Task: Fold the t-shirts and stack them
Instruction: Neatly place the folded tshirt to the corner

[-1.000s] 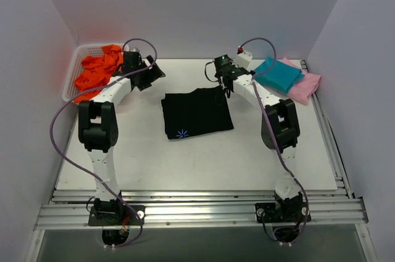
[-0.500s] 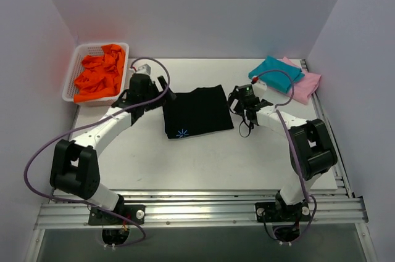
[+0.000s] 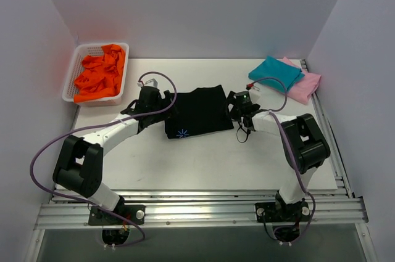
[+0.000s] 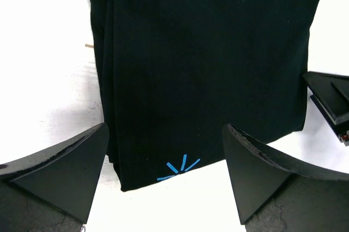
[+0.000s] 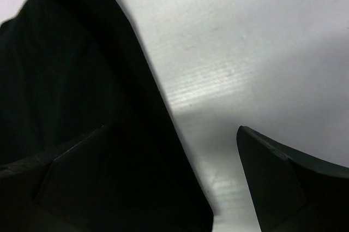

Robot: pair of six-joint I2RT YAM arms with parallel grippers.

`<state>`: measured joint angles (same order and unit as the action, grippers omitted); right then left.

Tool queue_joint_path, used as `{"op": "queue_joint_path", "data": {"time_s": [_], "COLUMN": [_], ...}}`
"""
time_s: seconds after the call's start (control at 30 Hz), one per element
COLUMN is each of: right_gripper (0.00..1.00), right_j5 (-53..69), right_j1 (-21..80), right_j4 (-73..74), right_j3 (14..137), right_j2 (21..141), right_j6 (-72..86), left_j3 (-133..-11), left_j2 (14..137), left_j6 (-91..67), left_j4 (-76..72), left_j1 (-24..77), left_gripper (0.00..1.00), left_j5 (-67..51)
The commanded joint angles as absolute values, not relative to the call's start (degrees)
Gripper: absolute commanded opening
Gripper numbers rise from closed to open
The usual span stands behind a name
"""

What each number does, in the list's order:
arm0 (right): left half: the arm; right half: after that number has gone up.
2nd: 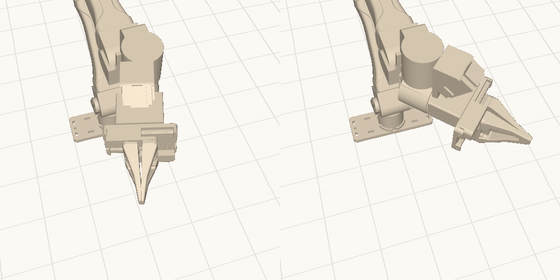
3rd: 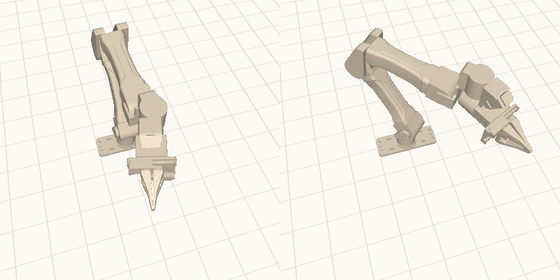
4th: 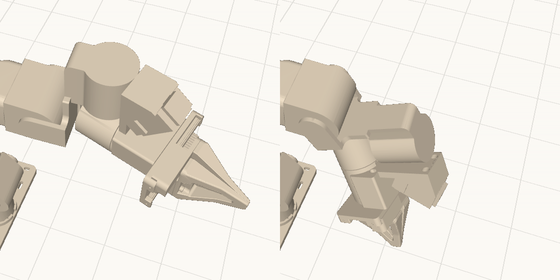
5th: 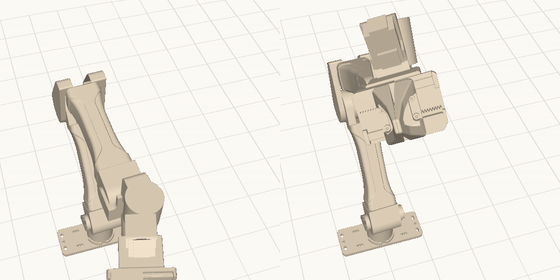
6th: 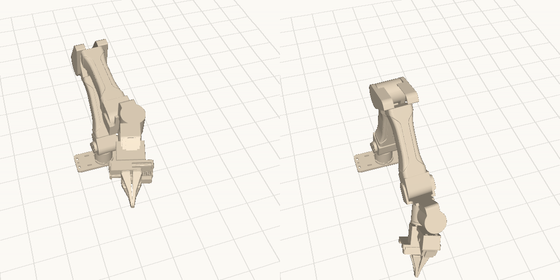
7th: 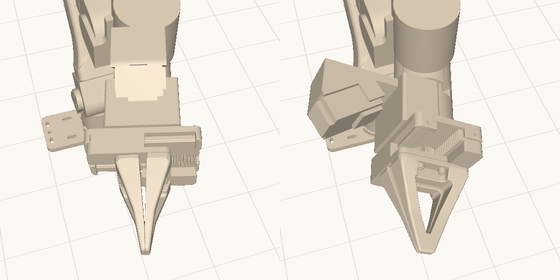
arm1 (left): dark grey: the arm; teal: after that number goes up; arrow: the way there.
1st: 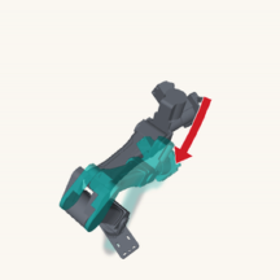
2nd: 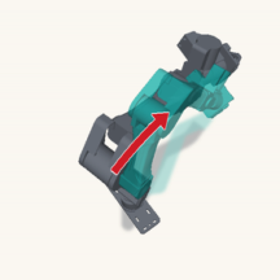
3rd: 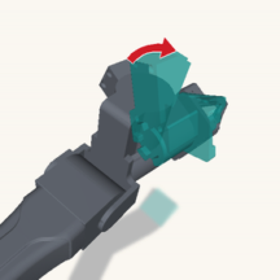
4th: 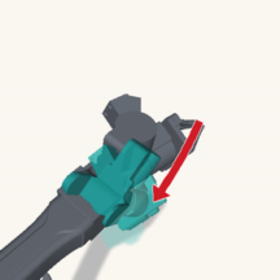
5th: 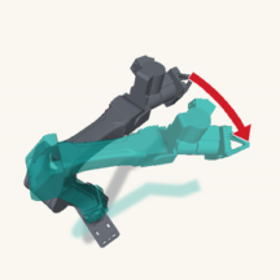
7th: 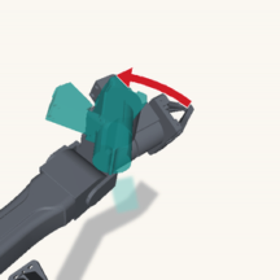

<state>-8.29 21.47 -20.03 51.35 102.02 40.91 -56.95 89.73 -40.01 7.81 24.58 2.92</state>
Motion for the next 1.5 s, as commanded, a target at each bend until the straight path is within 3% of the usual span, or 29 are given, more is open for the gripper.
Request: {"op": "queue_joint_path", "data": {"time_s": [0.0,0.33,0.43,0.53,0.57,0.67,0.8,1.17,1.47], "right_gripper": [1.00,0.99,0.93,0.52,0.23,0.00,0.00,0.00,0.00], "right_j5": [-6.59,-5.98,-6.33,-5.89,-5.80,-5.71,-7.20,-14.41,-17.40], "right_j1": [21.97,25.57,26.80,27.07,27.07,26.98,26.28,21.01,12.67], "right_j4": [-19.77,-20.31,-20.30,-20.92,-20.92,-19.17,-14.00,9.39,20.64], "right_j3": [52.12,57.65,59.06,59.41,59.59,61.95,67.66,106.03,128.39], "right_j2": [107.04,114.43,115.84,116.98,117.68,119.17,121.20,132.96,141.58], "right_j6": [42.62,43.68,43.59,43.68,43.59,42.89,40.00,30.51,26.81], "left_j3": [-58.01,-58.01,-57.13,-55.99,-55.64,-54.50,-53.09,-52.38,-51.95], "left_j2": [88.15,88.60,87.45,86.05,85.70,85.34,84.82,85.08,86.66], "left_j6": [-39.90,-39.99,-40.25,-40.34,-40.34,-40.52,-40.87,-41.13,-41.04], "left_j4": [5.01,4.48,4.31,4.04,3.78,2.91,1.67,-1.12,-4.12], "left_j1": [24.96,24.43,23.82,22.77,22.42,21.01,19.51,18.28,17.23], "left_gripper": [0.94,0.94,0.94,0.94,0.94,0.94,0.94,0.94,0.94], "left_j5": [4.83,4.39,4.39,3.96,3.69,2.73,1.32,0.00,-4.39]}}
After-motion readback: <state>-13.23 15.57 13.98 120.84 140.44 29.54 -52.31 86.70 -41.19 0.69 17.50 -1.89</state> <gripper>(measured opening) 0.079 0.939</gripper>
